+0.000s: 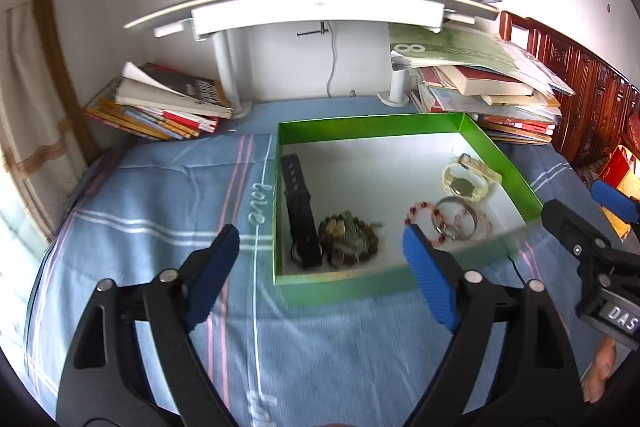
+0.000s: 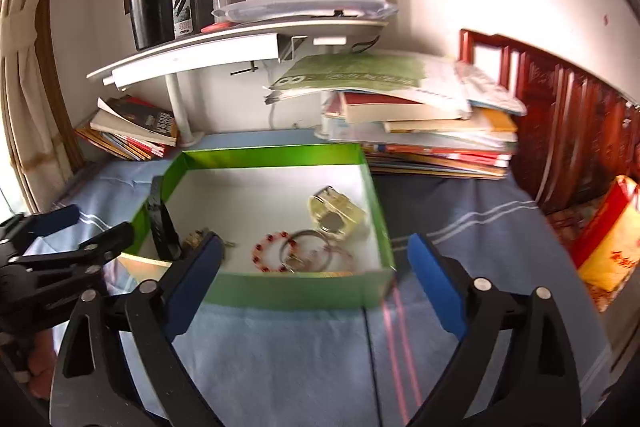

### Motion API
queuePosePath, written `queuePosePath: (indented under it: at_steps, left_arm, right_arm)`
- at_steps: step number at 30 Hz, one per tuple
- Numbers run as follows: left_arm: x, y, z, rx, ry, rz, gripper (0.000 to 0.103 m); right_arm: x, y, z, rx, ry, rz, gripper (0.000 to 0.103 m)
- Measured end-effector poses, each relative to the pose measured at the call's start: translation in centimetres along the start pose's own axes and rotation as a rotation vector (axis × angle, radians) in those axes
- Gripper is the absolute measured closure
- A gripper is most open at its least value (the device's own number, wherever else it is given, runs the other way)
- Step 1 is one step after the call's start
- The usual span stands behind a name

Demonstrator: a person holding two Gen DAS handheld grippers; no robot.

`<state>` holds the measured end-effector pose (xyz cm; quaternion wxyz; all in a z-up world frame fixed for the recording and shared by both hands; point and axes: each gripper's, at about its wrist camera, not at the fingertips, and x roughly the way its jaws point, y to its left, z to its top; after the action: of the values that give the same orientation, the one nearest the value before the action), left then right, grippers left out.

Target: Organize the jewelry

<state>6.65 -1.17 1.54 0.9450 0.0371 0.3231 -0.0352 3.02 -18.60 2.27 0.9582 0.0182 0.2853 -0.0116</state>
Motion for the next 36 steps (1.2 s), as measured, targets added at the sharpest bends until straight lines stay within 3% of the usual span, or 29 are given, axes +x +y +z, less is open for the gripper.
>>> queuePosePath:
  at_steps: [10,22,36]
  left_arm:
    - [-3.4,-0.6,-3.1,0.0,-0.022,0.046,0.011]
    - [-5.4,-0.5,-3.7,-0.001,-0.092,0.073,0.005]
    - [-5.5,-0.5,-3.9,0.001,-0.093,0.075,0.004]
  right_arm:
    - [-2.1,-0.8,-1.6,0.028,-0.021,-0.021,0.003]
    - [-2.9,0.4,-2.3,-0.003,-0.037,-0.013,0.003]
    - [-2.9,0.7,-2.5,-0.011,-0.031,-0.01,0.003]
